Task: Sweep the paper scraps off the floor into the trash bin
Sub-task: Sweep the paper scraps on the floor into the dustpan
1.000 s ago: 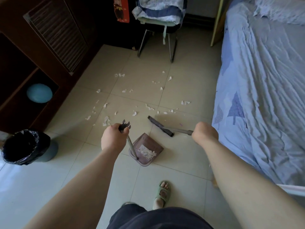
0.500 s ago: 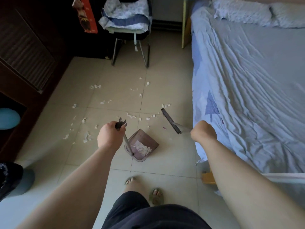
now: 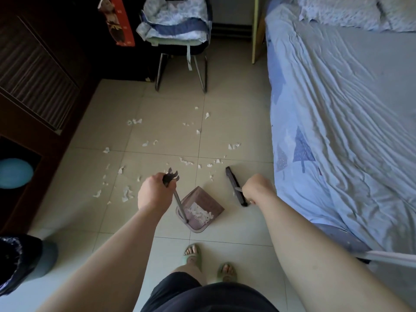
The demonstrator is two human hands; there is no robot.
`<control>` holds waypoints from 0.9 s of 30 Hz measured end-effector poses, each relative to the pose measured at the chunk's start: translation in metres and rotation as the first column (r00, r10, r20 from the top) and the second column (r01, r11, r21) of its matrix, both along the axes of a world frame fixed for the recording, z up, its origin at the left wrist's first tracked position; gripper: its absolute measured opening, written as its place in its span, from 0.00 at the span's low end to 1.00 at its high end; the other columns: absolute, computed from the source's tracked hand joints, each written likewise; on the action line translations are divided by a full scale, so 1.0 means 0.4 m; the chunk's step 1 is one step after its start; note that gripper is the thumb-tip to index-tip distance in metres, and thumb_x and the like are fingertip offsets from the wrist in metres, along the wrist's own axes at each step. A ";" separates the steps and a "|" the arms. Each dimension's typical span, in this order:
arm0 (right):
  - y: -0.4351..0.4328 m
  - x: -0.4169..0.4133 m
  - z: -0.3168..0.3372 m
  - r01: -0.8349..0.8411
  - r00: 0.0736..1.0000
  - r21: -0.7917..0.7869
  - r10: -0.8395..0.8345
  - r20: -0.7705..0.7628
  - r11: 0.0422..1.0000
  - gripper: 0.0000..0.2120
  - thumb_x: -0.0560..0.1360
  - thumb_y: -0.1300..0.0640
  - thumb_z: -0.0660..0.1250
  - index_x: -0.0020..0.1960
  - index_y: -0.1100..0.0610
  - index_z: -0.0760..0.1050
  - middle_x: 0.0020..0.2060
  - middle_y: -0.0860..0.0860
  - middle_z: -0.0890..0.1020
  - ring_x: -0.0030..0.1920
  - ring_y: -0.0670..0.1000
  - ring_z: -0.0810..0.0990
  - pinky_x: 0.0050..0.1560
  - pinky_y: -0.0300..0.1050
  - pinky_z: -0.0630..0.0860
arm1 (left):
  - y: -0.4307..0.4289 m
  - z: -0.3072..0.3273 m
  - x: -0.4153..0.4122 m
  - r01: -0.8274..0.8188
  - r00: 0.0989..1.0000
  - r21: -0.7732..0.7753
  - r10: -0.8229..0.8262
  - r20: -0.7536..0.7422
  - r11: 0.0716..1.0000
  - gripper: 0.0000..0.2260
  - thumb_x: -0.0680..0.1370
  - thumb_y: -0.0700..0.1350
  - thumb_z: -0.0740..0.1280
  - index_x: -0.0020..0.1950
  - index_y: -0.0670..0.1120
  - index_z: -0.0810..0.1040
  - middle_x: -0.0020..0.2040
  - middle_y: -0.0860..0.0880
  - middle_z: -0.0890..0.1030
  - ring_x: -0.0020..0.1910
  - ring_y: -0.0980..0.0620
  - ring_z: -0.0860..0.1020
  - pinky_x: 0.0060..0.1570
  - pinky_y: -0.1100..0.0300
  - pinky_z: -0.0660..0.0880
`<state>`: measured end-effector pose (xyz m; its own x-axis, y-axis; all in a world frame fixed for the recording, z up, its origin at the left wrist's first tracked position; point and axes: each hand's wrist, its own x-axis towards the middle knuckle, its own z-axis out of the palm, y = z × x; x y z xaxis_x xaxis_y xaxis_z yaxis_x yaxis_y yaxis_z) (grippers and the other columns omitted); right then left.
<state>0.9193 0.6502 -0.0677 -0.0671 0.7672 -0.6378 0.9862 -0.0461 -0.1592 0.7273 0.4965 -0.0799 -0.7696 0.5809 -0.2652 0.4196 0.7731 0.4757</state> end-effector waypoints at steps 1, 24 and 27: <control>0.000 -0.025 0.004 0.026 0.999 -0.013 -0.027 -0.025 1.000 0.07 0.73 0.66 0.60 0.37 0.61 0.69 0.33 0.55 0.75 0.37 0.56 0.76 0.37 0.43 0.71 | 0.001 0.003 -0.018 0.001 1.000 0.000 -0.001 0.007 1.000 0.10 0.77 0.49 0.66 0.50 0.44 0.81 0.41 0.44 0.82 0.40 0.41 0.79 0.38 0.56 0.76; 0.139 -0.081 0.050 0.119 0.992 0.231 -0.107 -0.060 0.966 0.04 0.75 0.66 0.59 0.42 0.59 0.70 0.42 0.54 0.75 0.44 0.57 0.75 0.42 0.43 0.72 | 0.077 0.049 -0.172 0.013 1.000 -0.010 -0.013 -0.004 1.000 0.09 0.76 0.48 0.65 0.46 0.43 0.80 0.37 0.45 0.79 0.37 0.42 0.77 0.33 0.60 0.67; 0.182 -0.073 0.034 0.085 0.996 0.225 -0.081 -0.023 0.971 0.06 0.75 0.66 0.59 0.48 0.59 0.73 0.44 0.55 0.76 0.48 0.57 0.78 0.43 0.44 0.72 | 0.097 0.046 -0.177 -0.026 1.000 -0.002 0.026 -0.007 1.000 0.09 0.76 0.49 0.66 0.46 0.43 0.80 0.37 0.45 0.80 0.38 0.42 0.77 0.34 0.59 0.69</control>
